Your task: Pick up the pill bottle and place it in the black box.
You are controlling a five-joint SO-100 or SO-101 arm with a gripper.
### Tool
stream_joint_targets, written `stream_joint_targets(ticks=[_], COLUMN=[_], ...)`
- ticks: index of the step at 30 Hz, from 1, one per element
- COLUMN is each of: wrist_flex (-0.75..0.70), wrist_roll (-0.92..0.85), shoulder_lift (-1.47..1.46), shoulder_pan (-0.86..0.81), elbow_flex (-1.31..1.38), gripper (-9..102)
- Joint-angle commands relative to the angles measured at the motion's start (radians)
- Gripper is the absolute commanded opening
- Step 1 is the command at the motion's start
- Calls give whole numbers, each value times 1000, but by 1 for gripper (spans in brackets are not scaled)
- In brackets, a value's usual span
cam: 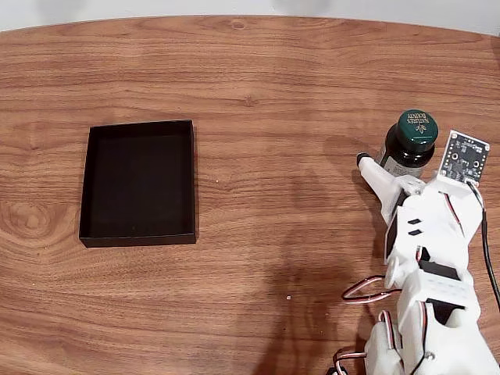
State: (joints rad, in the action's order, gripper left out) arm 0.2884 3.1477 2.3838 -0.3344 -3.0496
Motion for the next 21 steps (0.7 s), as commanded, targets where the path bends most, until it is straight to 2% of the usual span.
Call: stream_joint_targets(ticks=[1,21], wrist_flex=[75,267], wrist_roll=[20,51], shoulder_lift=[-43,-350], shoulder_pan=[-18,-44], elbow_flex=[64,183], gripper=[41,41])
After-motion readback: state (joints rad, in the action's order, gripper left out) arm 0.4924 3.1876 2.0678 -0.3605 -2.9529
